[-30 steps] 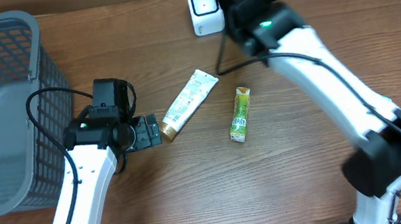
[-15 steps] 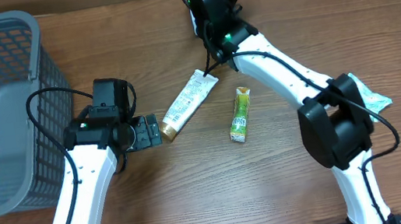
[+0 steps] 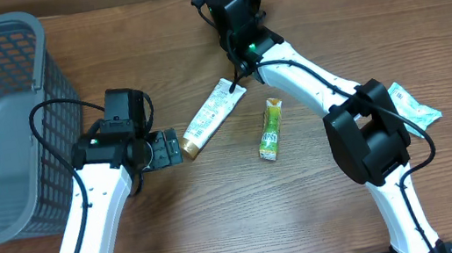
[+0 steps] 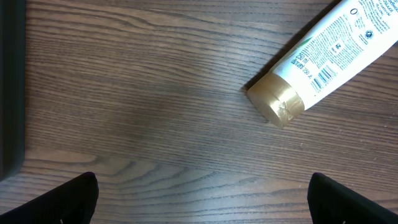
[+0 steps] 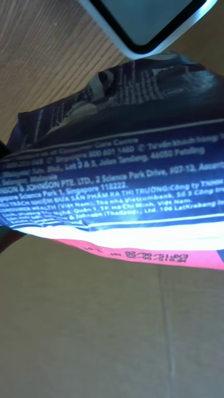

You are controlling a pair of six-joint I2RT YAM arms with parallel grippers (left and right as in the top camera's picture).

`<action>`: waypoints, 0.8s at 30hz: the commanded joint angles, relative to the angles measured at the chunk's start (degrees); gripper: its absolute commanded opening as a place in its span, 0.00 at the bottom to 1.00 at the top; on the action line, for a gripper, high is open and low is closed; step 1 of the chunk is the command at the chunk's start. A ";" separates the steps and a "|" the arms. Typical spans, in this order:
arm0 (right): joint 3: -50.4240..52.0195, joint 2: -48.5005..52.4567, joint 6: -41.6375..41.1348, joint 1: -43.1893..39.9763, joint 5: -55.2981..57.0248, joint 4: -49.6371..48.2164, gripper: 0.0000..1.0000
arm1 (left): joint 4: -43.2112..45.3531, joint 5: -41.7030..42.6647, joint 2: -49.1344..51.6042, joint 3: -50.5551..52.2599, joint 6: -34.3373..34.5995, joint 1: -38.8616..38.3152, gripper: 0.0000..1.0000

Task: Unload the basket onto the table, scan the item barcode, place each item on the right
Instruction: 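Hold the purple bag up in front of the white scanner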

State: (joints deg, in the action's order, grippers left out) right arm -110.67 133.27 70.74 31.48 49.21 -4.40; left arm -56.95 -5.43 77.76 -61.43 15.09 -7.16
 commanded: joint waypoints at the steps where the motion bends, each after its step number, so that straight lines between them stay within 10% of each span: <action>1: -0.70 -0.35 0.02 -0.07 -2.45 -1.20 0.04 | 0.24 -0.52 0.24 0.22 0.79 -0.37 1.00; 24: -0.70 2.29 -9.49 -0.26 5.31 -2.34 0.04 | 0.24 -0.52 0.24 0.22 0.79 -0.37 1.00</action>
State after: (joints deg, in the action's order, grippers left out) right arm -110.67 135.31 66.81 30.85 51.00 -6.37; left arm -56.95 -5.43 77.76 -61.43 15.09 -7.16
